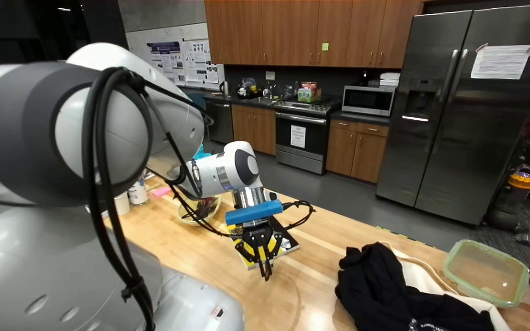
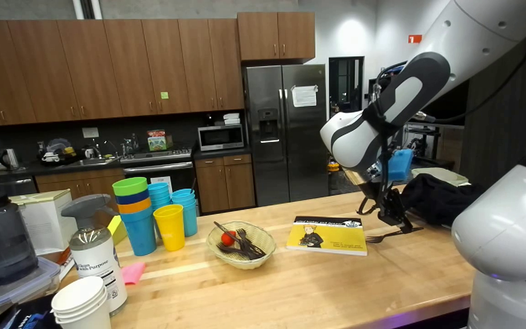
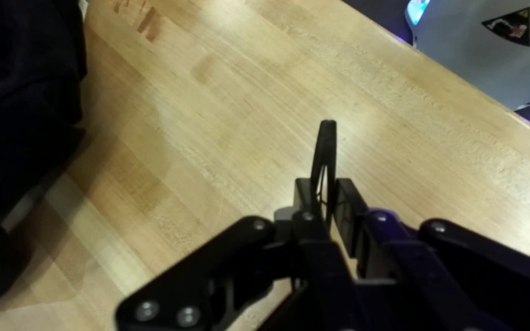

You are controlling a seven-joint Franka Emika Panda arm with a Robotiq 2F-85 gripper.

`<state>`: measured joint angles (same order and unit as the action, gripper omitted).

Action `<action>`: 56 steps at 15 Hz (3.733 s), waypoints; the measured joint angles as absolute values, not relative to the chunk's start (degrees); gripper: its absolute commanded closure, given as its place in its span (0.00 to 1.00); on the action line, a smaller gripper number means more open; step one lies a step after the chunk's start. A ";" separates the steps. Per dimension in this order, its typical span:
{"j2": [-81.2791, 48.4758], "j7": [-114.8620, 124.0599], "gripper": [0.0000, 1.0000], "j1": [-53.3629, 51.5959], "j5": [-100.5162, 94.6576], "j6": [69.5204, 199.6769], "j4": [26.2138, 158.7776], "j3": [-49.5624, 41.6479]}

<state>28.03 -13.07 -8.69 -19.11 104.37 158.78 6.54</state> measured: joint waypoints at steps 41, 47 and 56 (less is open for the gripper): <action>20.75 -19.90 0.00 -8.86 3.98 133.74 158.93 -3.49; 19.56 -21.00 0.00 -6.45 3.92 135.32 158.92 -4.31; 16.78 -21.49 0.00 -2.62 3.53 135.07 159.07 -5.25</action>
